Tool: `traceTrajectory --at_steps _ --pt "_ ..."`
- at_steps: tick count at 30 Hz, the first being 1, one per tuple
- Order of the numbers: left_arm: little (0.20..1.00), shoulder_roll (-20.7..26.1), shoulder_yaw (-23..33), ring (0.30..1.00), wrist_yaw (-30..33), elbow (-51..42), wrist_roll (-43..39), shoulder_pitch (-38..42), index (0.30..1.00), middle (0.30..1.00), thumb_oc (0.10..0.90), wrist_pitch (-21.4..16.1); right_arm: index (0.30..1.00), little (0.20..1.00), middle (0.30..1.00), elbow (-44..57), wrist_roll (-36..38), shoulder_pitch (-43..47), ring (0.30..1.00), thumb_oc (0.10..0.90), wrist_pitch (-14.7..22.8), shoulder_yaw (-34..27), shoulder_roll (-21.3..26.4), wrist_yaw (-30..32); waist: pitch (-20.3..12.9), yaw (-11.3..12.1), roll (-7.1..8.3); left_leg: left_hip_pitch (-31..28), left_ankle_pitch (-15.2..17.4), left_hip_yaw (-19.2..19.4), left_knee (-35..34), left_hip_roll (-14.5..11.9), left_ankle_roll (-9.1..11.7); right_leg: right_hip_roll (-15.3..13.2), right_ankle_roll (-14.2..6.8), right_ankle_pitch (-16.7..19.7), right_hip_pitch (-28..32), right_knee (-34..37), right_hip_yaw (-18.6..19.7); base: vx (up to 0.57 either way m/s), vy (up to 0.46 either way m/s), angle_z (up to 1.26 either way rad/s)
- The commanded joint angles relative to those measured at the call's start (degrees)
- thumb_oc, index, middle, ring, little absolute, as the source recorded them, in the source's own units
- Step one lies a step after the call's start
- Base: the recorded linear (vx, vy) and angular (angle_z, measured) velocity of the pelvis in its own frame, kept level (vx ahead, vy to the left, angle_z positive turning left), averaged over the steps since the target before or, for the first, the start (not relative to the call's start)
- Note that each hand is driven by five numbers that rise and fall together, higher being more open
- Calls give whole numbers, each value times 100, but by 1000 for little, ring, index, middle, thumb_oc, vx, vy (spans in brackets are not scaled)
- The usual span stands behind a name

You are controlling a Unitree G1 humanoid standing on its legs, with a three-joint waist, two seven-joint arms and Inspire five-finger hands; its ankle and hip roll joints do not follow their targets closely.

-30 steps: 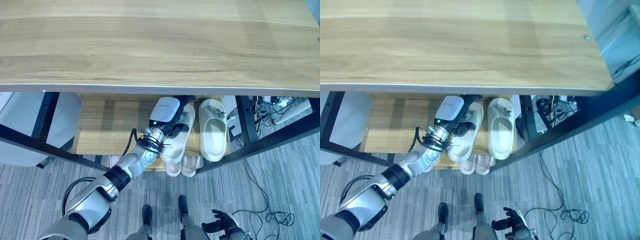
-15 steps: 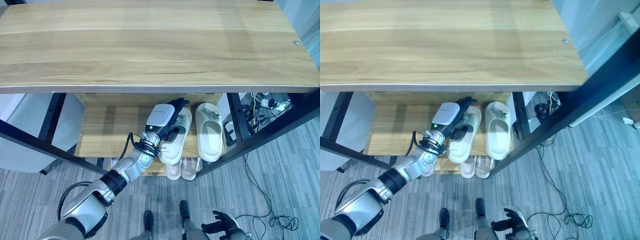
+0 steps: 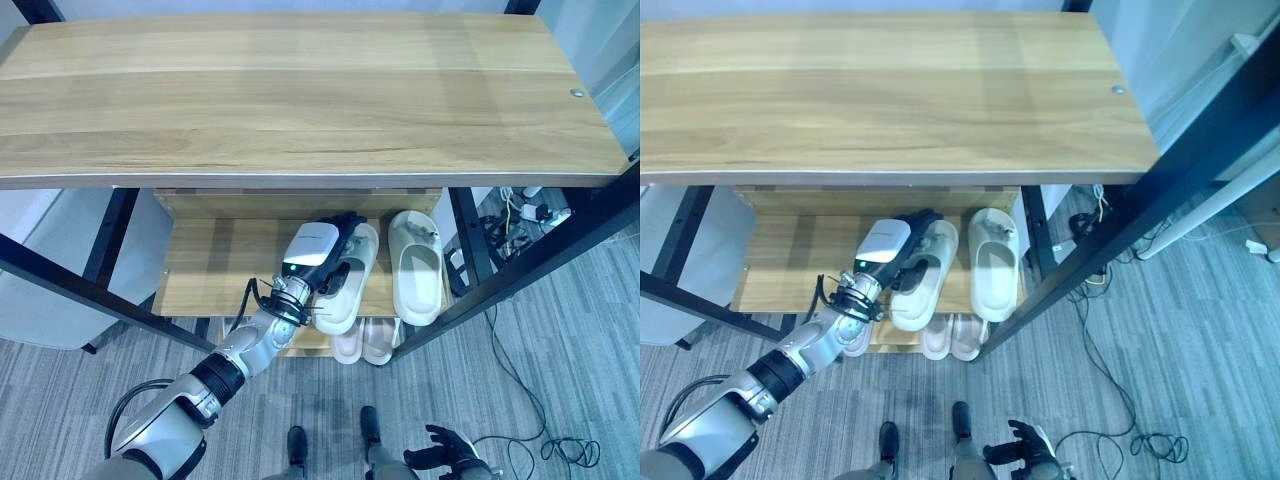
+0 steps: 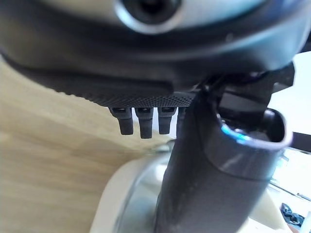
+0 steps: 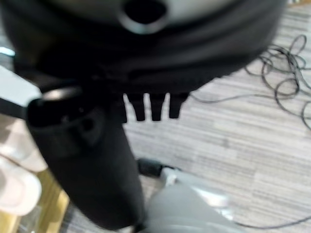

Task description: Arrange the slippers neatly on the shoe rack.

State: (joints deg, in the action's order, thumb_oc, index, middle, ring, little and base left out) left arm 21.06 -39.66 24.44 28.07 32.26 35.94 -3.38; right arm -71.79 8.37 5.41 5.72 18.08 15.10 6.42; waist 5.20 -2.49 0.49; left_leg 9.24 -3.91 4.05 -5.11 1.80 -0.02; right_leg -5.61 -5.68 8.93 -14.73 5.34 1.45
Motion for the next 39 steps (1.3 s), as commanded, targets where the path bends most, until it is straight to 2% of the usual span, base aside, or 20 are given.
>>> traceTrajectory --at_steps 1,9,23,31,35,39 --pt "900 -54 626 900 421 -340 330 385 900 900 800 -108 900 900 900 -235 142 -244 900 800 22 -18 141 -54 -56 47 -101 218 283 -301 11 -5 195 -78 -434 -346 138 -34 -354 0 0 0" --pt "900 181 993 900 395 -870 123 293 900 900 800 -162 900 900 900 -246 139 -309 900 800 -11 -47 55 -77 -154 84 -110 150 294 -316 11 -13 207 -74 -426 -372 221 -34 -386 3 0 2" --pt "900 539 1310 900 -158 -1431 -295 -552 900 900 800 -374 900 900 900 -227 73 -470 900 800 -102 -177 -82 -187 -314 205 -67 -54 329 -364 11 -22 218 -78 -428 -434 468 -34 -510 8 1 4" --pt "900 1024 2550 900 -337 -2145 -1378 -1641 900 900 800 -585 900 900 900 -248 88 -622 900 800 -160 -423 -200 -270 -483 386 -46 -246 355 -434 11 -22 234 -79 -415 -483 688 -34 -638 10 -1 3" --pt "900 1052 2688 900 -513 -2253 -1532 -1937 900 900 800 -601 900 900 900 -233 59 -649 900 800 -186 -401 -246 -315 -532 419 -36 -324 369 -448 11 -30 242 -83 -399 -511 781 -34 -689 27 -11 7" --pt "900 770 2742 900 -865 -2465 -2314 -2458 900 900 800 -769 900 900 900 -226 3 -692 900 800 -214 -371 -278 -362 -571 468 -25 -393 361 -478 11 -42 253 -84 -376 -533 862 -34 -756 25 -14 7"
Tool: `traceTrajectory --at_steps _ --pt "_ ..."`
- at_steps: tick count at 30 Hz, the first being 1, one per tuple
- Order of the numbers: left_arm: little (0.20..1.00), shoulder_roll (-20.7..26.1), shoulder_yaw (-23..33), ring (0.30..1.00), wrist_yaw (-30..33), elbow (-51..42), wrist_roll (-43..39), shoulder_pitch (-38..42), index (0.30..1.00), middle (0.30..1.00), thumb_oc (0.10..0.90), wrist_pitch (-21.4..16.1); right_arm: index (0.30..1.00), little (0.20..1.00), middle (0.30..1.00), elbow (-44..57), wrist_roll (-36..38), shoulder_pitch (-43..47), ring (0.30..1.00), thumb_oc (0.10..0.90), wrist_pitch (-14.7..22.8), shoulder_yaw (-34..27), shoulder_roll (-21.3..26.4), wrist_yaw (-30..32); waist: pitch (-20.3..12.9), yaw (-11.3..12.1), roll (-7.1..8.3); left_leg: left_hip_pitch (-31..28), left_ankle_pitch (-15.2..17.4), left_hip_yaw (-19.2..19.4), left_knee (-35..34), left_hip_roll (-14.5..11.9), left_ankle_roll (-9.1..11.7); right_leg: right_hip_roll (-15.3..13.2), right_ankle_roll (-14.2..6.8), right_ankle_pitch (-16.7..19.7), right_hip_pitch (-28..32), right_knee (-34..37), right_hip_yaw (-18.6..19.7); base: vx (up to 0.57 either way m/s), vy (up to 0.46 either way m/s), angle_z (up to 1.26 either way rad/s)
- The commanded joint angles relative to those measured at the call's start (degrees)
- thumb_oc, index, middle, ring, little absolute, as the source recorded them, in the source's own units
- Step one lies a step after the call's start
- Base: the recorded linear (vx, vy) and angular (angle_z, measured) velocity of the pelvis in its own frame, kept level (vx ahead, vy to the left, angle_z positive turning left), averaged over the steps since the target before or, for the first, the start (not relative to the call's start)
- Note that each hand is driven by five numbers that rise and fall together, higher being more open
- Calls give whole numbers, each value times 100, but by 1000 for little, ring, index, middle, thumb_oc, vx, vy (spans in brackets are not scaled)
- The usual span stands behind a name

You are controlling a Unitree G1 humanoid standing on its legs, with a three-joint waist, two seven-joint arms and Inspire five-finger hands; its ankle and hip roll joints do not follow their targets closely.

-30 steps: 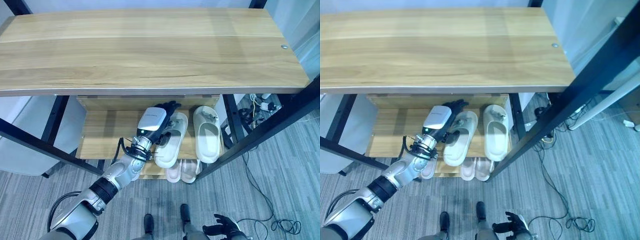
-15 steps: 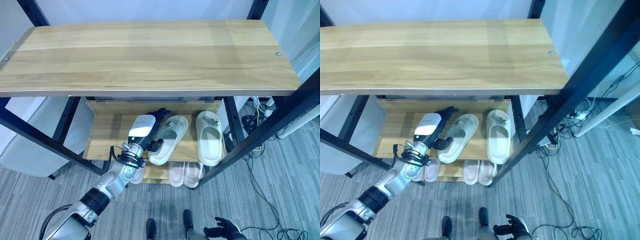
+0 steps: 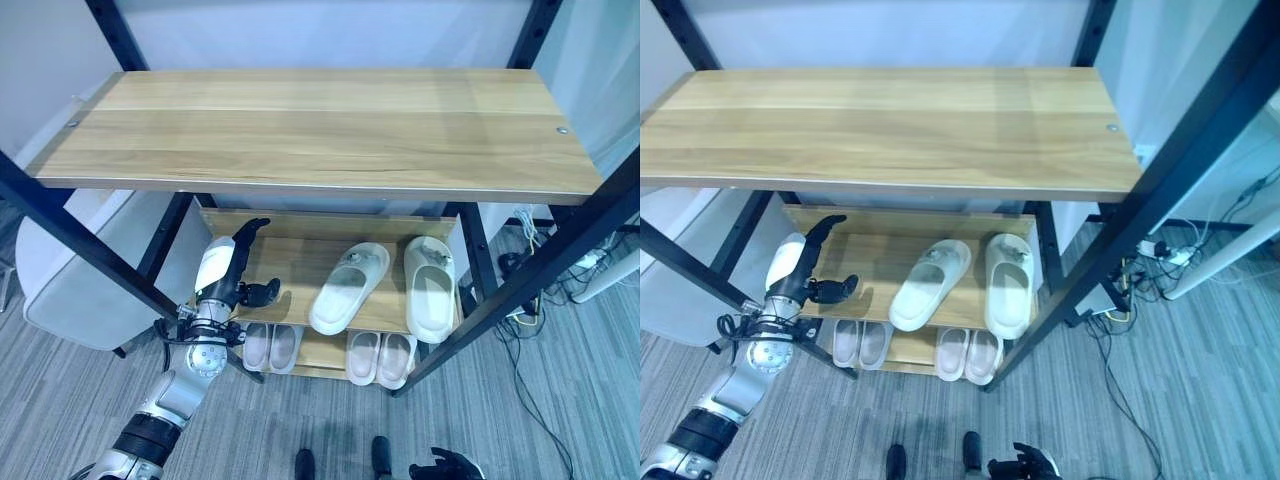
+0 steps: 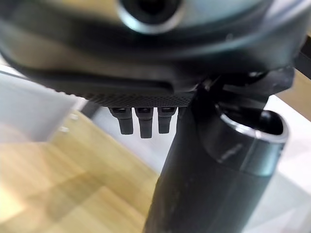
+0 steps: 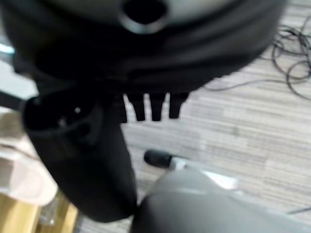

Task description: Arrange the slippers neatly on the shoe rack.

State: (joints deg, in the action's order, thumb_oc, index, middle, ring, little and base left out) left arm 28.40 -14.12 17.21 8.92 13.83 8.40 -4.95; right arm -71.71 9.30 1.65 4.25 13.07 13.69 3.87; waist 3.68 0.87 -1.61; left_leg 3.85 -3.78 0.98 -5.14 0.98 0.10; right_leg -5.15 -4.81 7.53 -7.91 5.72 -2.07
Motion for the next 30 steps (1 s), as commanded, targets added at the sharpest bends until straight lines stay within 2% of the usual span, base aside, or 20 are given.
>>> traceTrajectory --at_steps 1,8,23,30 --pt "900 37 192 900 -149 -559 -476 286 900 900 800 -609 900 900 900 -232 -92 -320 900 800 -68 132 -135 -108 -420 129 182 144 349 -174 14 40 241 -130 -462 -394 184 -72 -407 7 -15 9" --pt "900 -187 -358 900 -810 -434 -1073 -50 900 900 800 -547 900 900 900 -148 -119 -367 900 800 -68 201 -131 -86 -424 111 167 122 335 -212 14 18 239 -105 -439 -412 224 -72 -432 3 -9 4" --pt "900 -351 -922 900 -1135 28 -1179 107 900 900 800 -397 900 900 900 -64 -147 -308 900 800 -92 310 -109 -65 -402 25 157 130 306 -217 14 -37 258 -41 -414 -432 226 -72 -417 0 0 0" --pt "900 -569 -1388 900 -1275 221 -1200 290 900 900 800 -355 900 900 900 -51 -50 -282 900 800 -81 339 -92 -45 -388 -42 142 129 310 -196 14 -51 258 -10 -404 -437 221 -72 -387 -5 -9 0"
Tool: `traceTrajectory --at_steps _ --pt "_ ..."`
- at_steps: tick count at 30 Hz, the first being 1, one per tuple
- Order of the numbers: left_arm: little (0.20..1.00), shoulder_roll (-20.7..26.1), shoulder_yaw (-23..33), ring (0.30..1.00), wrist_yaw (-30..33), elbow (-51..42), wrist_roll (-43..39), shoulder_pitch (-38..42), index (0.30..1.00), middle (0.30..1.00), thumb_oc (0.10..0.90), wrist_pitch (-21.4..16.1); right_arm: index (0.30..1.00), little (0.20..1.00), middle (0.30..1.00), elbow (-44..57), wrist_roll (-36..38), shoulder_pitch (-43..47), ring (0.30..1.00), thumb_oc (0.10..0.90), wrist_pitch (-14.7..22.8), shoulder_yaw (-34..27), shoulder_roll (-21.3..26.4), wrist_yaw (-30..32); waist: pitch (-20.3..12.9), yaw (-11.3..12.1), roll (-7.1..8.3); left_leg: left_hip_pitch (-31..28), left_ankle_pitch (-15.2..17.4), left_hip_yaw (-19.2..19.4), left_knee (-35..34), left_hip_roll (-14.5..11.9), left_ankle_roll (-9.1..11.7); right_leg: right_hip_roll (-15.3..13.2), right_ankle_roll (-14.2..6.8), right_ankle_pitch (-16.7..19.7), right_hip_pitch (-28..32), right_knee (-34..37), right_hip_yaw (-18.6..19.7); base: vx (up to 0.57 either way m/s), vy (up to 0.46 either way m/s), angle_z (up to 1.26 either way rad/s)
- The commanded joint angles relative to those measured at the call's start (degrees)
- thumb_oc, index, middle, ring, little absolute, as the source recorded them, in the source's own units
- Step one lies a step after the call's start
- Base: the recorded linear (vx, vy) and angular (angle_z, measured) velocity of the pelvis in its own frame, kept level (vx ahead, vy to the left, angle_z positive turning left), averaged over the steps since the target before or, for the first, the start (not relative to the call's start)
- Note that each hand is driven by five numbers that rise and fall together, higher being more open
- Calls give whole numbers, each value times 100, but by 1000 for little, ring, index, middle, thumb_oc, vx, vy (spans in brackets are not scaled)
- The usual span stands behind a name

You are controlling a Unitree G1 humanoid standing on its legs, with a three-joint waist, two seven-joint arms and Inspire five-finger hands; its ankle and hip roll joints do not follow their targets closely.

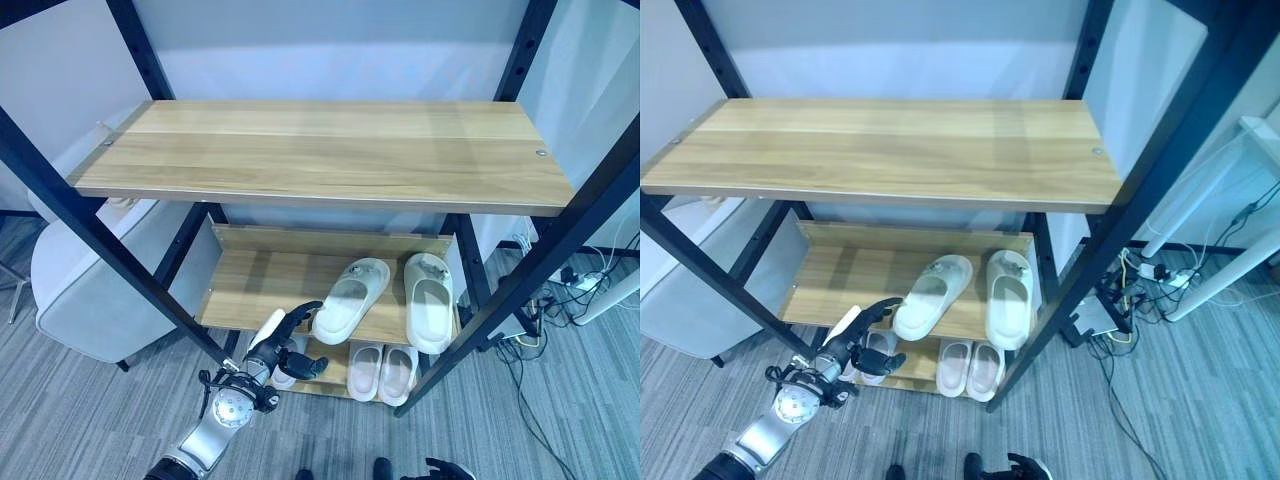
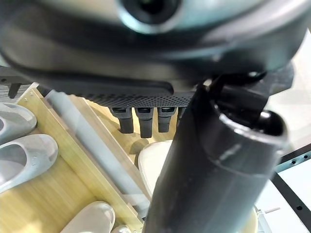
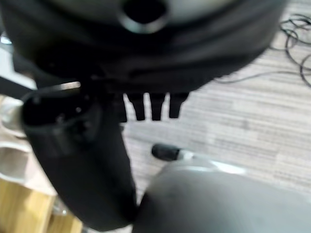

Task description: Arrange the slippers neatly on the shoe rack.

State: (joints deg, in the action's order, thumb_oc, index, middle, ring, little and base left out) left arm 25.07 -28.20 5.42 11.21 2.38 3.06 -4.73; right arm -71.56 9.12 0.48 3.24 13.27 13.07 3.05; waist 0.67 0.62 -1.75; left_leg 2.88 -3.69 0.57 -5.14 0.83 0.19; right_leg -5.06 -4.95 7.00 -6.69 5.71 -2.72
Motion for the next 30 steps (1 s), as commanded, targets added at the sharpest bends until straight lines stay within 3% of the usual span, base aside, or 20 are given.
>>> traceTrajectory --at_steps 1,15,30 --pt "900 -240 16 900 -94 0 -55 830 900 900 800 -382 900 900 900 -65 -31 -165 900 800 20 316 -28 38 -85 -13 156 225 301 -154 14 -37 249 -18 -391 -385 101 -71 -321 0 0 0" --pt "900 -1098 -1149 900 -191 765 -626 1618 900 900 800 -301 900 900 900 -42 161 -76 900 800 26 520 -42 132 -57 -223 143 184 311 -91 14 -62 246 16 -375 -374 101 -71 -263 0 0 0" --pt "900 -1533 -1801 900 -230 1150 -529 2310 900 900 800 -336 900 900 900 -77 287 -13 900 800 68 621 -54 192 -71 -359 133 146 363 -33 14 -58 232 24 -379 -378 96 -71 -167 0 -3 -2"
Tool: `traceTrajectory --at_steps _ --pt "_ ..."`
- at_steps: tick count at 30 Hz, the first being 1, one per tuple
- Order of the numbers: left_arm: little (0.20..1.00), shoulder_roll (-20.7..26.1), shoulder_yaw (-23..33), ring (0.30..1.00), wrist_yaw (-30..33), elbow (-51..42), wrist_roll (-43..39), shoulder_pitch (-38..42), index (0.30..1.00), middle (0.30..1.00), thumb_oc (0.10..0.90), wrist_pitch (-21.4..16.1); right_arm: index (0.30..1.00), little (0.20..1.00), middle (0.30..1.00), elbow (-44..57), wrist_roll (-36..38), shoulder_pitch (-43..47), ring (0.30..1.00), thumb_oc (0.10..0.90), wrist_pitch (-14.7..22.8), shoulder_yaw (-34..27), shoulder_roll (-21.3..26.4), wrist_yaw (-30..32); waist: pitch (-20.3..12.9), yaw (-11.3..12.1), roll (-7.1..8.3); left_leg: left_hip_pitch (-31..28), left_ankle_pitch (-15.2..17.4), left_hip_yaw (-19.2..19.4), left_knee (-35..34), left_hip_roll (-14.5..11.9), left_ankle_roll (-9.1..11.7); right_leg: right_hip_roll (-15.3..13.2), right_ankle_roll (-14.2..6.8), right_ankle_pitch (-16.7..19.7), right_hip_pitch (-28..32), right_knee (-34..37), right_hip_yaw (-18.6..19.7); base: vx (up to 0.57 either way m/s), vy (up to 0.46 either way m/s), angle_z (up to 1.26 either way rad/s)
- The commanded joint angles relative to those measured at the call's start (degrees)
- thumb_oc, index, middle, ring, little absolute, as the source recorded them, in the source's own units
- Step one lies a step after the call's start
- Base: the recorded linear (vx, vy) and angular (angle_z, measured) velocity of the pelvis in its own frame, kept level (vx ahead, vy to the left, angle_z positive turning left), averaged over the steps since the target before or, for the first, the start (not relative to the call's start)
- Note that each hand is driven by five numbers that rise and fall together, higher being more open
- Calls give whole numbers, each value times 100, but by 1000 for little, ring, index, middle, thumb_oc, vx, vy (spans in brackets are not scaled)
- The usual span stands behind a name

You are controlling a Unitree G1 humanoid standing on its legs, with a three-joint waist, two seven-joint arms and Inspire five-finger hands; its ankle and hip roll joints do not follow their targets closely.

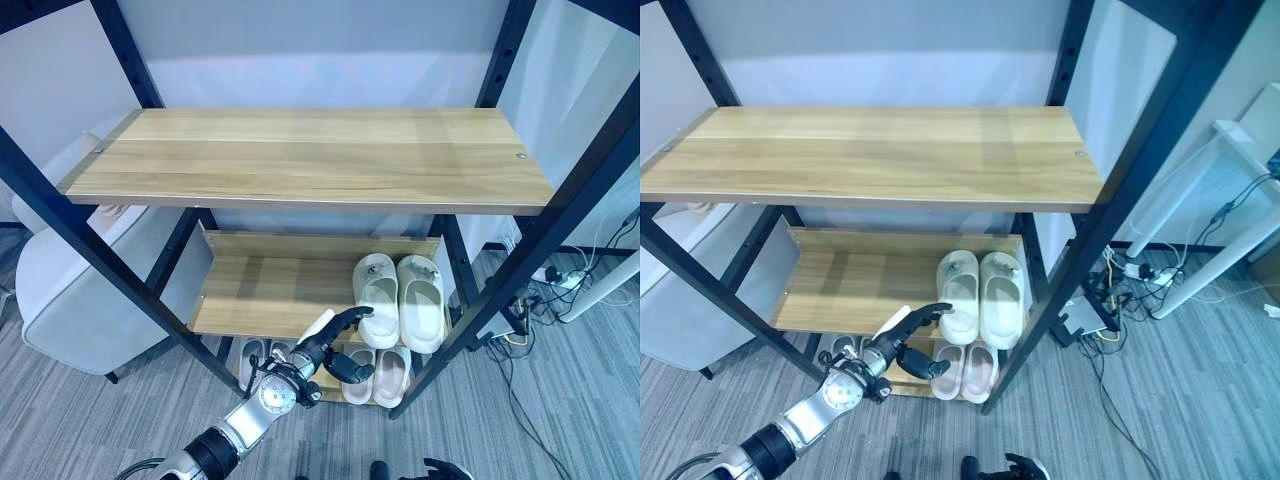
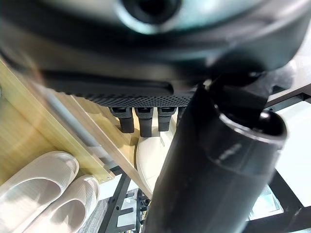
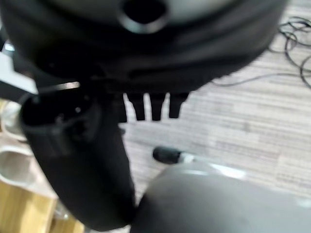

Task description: Arrange the slippers neatly on the shoe rack.

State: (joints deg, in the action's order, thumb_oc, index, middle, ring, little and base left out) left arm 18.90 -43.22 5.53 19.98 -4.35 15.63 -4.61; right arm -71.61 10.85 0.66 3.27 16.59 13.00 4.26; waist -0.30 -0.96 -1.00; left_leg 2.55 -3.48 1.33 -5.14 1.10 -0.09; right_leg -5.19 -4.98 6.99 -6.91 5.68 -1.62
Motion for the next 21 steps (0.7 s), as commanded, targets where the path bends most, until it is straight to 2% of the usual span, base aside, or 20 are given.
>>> traceTrajectory --at_steps 1,5,14,21 --pt "900 -952 -328 900 -208 381 266 1135 900 900 800 -364 900 900 900 -83 107 -19 900 800 66 298 -38 73 15 -211 64 173 345 -111 14 -90 261 35 -376 -378 121 -68 -277 0 0 0" --pt "900 -878 -231 900 -146 445 287 1134 900 900 800 -379 900 900 900 -106 140 -26 900 800 67 265 -15 64 -7 -208 73 156 353 -102 14 -98 269 37 -375 -377 136 -68 -289 0 0 0" --pt "900 219 391 900 -385 -807 689 763 900 900 800 -449 900 900 900 -159 120 -132 900 800 50 24 -44 -43 -71 -26 74 94 372 -143 14 -91 282 39 -386 -409 232 -68 -368 0 3 -2" --pt "900 854 1152 900 -446 -1791 427 1 900 900 800 -552 900 900 900 -130 -19 -196 900 800 24 -15 -165 -159 -129 129 98 19 384 -200 14 -106 306 42 -376 -454 345 -68 -469 -1 -6 5"
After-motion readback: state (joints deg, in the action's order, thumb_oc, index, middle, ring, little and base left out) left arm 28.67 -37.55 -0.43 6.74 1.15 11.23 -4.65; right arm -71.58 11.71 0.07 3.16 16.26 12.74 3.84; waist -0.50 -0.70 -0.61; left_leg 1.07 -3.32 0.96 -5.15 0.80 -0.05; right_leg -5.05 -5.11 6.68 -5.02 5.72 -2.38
